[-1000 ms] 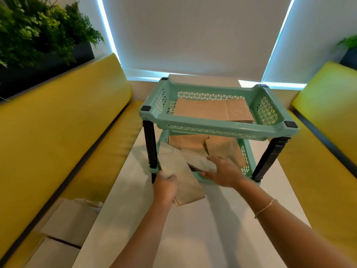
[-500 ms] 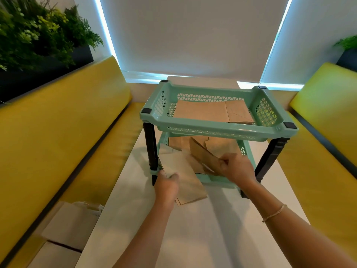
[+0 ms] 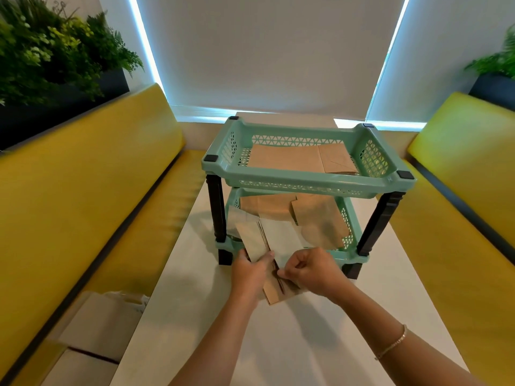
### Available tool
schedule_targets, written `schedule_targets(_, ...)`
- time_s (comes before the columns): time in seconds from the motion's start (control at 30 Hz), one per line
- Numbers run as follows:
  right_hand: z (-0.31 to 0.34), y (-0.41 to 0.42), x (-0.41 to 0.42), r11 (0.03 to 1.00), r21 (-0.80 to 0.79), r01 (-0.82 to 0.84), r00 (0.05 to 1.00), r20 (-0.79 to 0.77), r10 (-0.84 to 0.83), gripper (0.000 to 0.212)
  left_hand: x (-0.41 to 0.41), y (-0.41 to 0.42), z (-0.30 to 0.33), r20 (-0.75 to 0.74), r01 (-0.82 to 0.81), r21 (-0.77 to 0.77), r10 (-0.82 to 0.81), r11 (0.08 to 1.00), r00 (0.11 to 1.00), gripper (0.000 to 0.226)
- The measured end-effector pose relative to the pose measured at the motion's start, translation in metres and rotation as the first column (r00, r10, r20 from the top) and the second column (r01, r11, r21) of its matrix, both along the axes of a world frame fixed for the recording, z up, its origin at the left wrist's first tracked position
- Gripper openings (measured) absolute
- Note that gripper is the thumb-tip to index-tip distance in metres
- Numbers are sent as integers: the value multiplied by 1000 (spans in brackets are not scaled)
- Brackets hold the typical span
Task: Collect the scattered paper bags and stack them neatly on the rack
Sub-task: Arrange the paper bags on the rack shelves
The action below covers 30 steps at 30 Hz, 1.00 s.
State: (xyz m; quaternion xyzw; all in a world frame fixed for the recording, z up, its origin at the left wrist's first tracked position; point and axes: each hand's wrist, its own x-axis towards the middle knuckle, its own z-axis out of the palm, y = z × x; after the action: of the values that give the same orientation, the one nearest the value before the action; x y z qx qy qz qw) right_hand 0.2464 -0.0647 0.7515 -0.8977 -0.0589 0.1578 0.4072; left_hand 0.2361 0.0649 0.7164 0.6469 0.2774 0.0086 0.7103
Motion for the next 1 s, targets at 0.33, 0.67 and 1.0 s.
schedule_targets(0.33,-6,-8,-10,974,56,221,975,9,-222,38,-11,-1,-5,-31,7,-90,-10,996,999,28)
schedule_targets(0.67,-10,-25,-1,827,279,487,872,-106,-478,23,-22,-4,2,42,106,-154,-100,982,994,27)
schedule_targets(1.0,-14,-31,-4,890,317,328,937,-231,-263,35,-26,-6,3,66,79,-165,-69,983,995,16)
